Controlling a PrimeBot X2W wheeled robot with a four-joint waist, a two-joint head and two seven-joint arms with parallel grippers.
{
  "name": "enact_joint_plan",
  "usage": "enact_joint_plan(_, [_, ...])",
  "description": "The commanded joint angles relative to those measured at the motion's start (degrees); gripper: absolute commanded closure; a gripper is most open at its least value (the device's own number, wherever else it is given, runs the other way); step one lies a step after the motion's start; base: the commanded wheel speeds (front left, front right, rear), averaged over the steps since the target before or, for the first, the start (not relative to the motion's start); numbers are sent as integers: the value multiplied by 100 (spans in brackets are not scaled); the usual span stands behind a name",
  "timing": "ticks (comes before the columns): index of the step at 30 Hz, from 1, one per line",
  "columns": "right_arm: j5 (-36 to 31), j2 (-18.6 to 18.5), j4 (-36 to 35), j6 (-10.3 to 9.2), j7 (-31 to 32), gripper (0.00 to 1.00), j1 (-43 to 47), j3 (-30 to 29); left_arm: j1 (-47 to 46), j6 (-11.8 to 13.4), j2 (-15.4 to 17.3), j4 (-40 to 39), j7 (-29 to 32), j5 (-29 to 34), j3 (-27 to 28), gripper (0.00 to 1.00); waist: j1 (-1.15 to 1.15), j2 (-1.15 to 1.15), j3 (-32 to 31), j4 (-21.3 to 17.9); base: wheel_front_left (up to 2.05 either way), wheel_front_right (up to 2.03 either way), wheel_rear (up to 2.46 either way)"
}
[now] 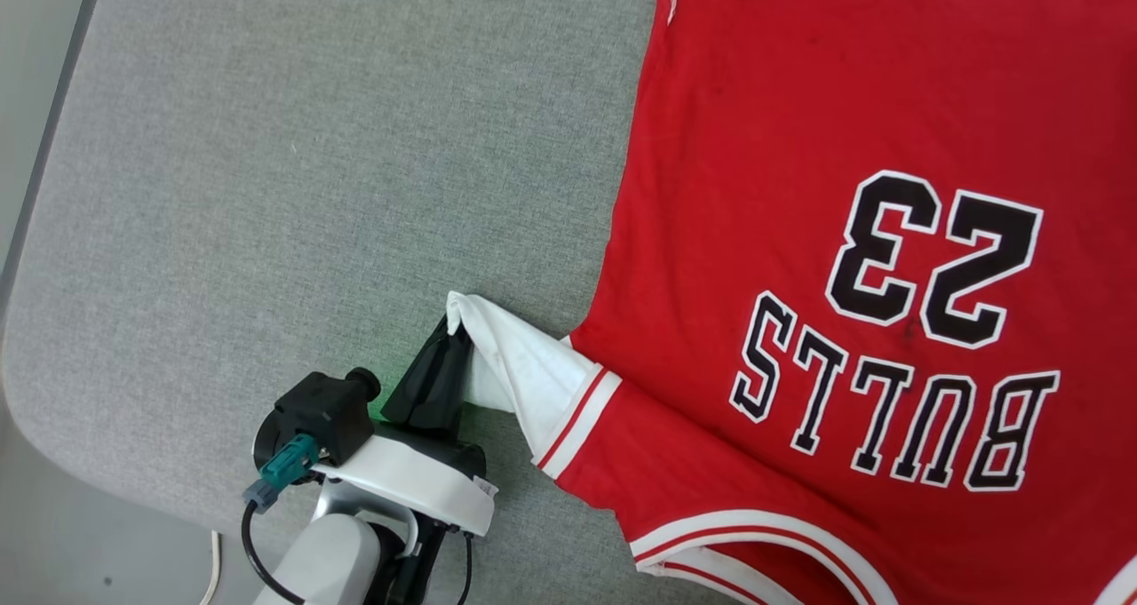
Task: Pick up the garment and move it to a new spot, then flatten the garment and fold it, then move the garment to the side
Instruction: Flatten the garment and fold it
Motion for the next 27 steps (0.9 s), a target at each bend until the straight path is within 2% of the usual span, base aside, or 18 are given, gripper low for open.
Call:
enact_joint_plan(1, [31,24,123,-4,-36,100,223,84,35,-30,-33,28,-14,24,46,100,0,0,-99,-58,0,0,0])
enact_joint_plan(7, [261,-28,9,-4,-718,100,160,366,218,-83,-28,182,-14,93,229,100,0,0,-551,-241,0,0,0])
enact_joint_plan(14, [836,-435,-393,-4,-1314,100,701,976,597,-14,88,327,-14,106,394,100,0,0,-1233,-591,0,0,0])
enact_joint_plan(15, [1113,-717,-705,-5,-1516,100,1141,1153,787,29,158,370,-7,71,444,100,0,0,-1530,-748,0,0,0])
enact_joint_plan(20, [1447,-1202,-1199,-5,-1809,100,2033,1172,1073,108,238,384,35,14,484,100,0,0,-1921,-975,0,0,0])
enact_joint_plan(27, [1811,-1599,-1648,-5,-2116,100,3689,746,1418,195,324,366,107,-75,508,100,0,0,-2349,-1199,0,0,0])
